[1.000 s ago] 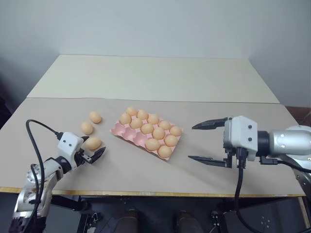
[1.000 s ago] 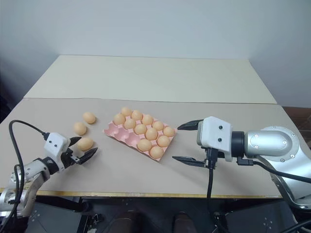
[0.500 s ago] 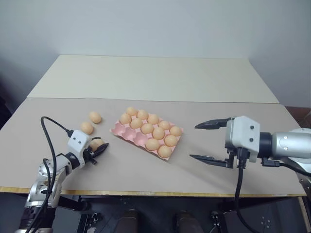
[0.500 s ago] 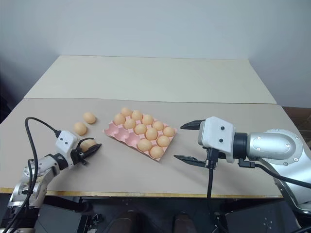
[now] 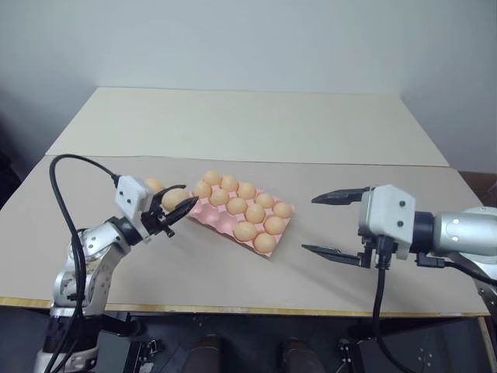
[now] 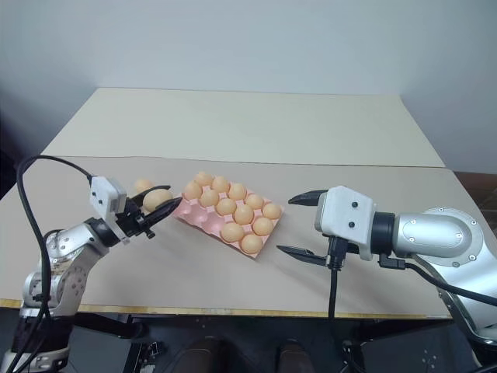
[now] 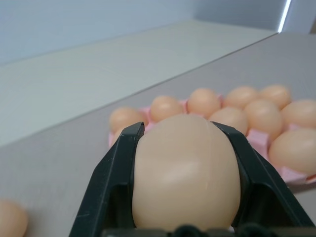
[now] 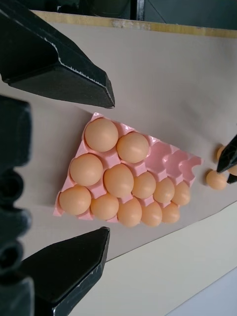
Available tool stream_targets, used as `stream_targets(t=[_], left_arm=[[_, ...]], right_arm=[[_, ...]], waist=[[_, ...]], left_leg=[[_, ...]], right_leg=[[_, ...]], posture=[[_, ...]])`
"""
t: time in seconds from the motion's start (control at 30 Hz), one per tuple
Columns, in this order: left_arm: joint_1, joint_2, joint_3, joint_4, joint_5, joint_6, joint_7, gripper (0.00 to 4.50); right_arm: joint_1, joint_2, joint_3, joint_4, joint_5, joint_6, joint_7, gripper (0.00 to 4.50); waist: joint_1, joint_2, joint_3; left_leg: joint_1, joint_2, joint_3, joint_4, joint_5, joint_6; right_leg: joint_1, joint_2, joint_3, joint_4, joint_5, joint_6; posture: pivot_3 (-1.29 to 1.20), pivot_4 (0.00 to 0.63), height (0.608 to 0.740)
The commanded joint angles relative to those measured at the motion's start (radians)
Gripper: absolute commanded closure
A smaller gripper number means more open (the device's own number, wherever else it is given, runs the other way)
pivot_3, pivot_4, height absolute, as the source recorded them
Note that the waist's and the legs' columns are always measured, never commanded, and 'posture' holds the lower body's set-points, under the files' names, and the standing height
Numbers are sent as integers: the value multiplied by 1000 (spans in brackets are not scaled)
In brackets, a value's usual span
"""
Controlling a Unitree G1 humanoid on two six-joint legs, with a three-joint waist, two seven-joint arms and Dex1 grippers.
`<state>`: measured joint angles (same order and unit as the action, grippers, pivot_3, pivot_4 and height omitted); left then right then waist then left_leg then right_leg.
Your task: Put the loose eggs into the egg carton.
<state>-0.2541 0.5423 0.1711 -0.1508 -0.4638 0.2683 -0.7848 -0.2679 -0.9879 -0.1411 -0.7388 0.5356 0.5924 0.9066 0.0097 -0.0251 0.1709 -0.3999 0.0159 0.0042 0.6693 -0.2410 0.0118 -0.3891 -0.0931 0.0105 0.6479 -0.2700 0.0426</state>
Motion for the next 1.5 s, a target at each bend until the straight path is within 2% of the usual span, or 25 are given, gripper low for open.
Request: stream_targets(t=[0.03, 0.27, 0.57, 0.77, 0.93, 1.07, 1.3, 1.5], left_arm=[[-50, -26, -66, 52, 5, -24, -59, 2532], [-162, -89, -178, 213, 76, -116, -139, 2532], [-192, -117, -201, 296, 106, -202, -210, 2532], [-197, -138, -192, 324, 123, -254, -195, 801], [-162, -129, -163, 224, 65, -198, -196, 801], [-90, -60, -121, 119, 49, -158, -202, 801], [134, 137, 32, -102, 15, -48, -176, 801], [319, 189, 209, -214, 6, 26, -82, 801]], right_arm=[[-9, 11, -22, -33, 16, 5, -30, 0], [20, 12, -49, -71, 21, 26, -67, 0], [62, 9, -79, -107, 17, 45, -97, 0], [70, 9, -86, -110, 17, 46, -95, 0], [64, 6, -83, -99, 21, 40, -84, 0], [59, 4, -81, -91, 19, 35, -75, 0], [42, -1, -82, -75, 43, 28, -42, 0], [-20, 20, -47, -33, 90, 12, 2, 0]], waist=[[1, 0, 0], [1, 0, 0], [-1, 0, 0], [0, 0, 0], [0, 0, 0], [-6, 0, 0], [-15, 0, 0], [-12, 0, 0]], left_leg=[[0, 0, 0, 0, 0, 0], [-1, 0, 0, 1, 0, 0], [-1, 0, 0, 1, 0, 0], [-2, 0, 0, 2, 0, 0], [-2, 0, -1, 2, 0, 0], [-1, 0, 0, 2, 0, 0], [0, 2, -1, 1, 0, 0], [0, 3, 0, 1, 0, 0]], right_leg=[[0, 0, 0, 0, 0, 0], [0, 1, 0, 0, 0, 0], [0, 1, 0, 0, 0, 0], [0, 1, -1, 0, 0, 0], [0, 1, -1, 0, 0, 0], [0, 1, 0, 0, 0, 0], [0, 1, 0, 0, 0, 0], [1, 0, 0, 0, 0, 0]], posture=[[0, 150, 740], [0, 150, 740], [0, 150, 740], [0, 150, 740], [0, 150, 740], [0, 150, 740], [0, 150, 740], [0, 150, 740]])
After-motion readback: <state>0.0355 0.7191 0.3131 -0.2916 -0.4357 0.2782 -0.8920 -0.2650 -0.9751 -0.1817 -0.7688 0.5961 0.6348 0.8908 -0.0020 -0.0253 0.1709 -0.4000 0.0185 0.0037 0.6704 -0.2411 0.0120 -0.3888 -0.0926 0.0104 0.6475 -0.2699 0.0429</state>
